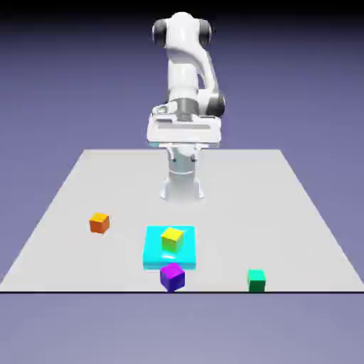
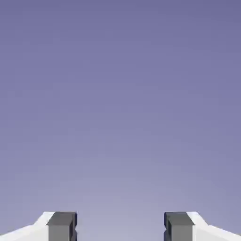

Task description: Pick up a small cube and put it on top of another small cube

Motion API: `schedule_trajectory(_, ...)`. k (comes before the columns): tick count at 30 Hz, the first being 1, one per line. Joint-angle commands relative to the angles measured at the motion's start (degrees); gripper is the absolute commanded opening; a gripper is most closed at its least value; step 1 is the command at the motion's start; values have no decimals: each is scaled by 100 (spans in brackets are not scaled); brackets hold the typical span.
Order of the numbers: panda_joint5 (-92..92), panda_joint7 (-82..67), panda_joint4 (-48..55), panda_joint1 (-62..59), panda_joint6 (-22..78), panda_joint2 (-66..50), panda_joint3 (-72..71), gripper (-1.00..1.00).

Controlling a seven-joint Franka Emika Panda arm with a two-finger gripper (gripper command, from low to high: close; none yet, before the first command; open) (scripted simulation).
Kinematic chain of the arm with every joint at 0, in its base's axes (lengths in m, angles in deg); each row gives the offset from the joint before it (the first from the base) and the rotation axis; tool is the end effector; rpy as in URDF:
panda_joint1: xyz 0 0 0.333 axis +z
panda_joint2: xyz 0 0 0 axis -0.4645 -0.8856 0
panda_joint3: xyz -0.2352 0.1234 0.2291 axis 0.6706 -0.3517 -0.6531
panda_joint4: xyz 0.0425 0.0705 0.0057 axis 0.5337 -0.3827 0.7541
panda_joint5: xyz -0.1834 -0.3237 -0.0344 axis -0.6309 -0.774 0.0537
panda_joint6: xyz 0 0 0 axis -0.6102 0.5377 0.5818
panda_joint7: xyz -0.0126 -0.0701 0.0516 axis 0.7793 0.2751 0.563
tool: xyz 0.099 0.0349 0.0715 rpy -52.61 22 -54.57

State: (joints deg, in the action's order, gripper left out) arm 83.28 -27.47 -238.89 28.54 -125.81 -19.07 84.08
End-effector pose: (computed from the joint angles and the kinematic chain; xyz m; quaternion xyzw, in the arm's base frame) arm 0.3802 0.0124 0.4796 -0.8663 0.3309 -0.3475 0.1388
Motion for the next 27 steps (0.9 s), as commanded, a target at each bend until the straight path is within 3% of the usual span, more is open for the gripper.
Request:
schedule_trajectory(1, -116, 189, 116, 15, 50, -208, -58, 0)
schedule_trajectory(27, -3091, 5040, 3087, 388, 1322, -5532, -1542, 0)
